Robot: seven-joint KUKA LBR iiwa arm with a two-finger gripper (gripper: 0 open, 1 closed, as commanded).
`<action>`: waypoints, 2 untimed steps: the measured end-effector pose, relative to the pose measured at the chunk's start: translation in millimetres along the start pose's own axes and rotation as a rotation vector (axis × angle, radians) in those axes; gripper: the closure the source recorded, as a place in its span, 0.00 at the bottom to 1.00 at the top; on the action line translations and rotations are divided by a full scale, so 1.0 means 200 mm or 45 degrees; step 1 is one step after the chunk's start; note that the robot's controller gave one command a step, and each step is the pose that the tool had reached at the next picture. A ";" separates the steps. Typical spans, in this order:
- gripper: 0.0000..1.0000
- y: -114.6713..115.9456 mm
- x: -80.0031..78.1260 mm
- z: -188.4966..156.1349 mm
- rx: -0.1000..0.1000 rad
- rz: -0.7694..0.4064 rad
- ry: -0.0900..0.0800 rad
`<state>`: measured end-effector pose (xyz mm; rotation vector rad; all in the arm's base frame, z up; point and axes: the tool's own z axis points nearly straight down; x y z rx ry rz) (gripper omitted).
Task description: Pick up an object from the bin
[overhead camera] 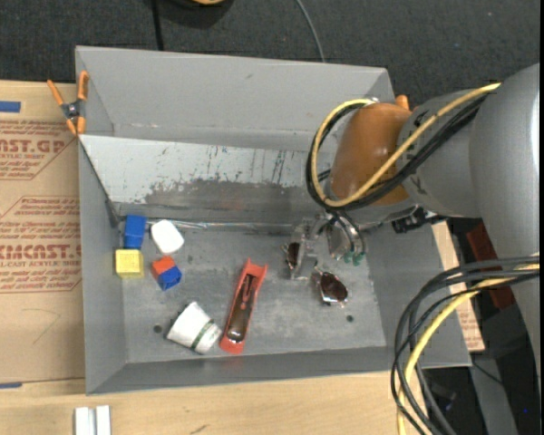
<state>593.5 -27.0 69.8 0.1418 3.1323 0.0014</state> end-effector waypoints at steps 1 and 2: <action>1.00 0.00 0.00 0.00 0.000 0.000 0.000; 1.00 0.02 0.02 -0.20 -0.001 0.005 0.012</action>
Offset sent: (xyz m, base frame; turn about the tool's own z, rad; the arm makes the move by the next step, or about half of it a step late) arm -0.0011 0.0100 0.1181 0.0078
